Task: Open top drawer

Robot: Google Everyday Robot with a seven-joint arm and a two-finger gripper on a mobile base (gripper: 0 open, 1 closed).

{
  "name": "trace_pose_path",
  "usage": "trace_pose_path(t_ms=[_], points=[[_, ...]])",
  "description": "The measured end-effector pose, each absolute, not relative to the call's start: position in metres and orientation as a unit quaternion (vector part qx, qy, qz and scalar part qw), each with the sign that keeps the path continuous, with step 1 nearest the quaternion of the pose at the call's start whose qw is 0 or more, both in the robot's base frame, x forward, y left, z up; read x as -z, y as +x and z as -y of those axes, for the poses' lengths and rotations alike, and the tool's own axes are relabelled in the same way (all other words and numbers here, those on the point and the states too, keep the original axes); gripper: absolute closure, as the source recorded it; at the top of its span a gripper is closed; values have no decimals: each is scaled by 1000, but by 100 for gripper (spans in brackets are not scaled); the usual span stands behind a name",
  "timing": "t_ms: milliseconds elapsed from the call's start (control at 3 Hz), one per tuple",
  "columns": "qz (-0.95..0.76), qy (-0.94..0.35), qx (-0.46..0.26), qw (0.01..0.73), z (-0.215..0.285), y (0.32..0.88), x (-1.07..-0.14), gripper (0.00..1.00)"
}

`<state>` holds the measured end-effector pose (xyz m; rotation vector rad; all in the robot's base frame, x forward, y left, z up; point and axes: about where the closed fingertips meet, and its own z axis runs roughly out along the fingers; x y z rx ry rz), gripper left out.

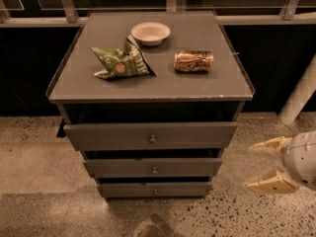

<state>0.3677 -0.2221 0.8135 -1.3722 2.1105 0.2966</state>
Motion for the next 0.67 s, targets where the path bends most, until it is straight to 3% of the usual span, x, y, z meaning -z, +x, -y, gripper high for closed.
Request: trace_pose_path(t_ms=[667], points=[[-795,-517,-112,299,222,368,-813,88]])
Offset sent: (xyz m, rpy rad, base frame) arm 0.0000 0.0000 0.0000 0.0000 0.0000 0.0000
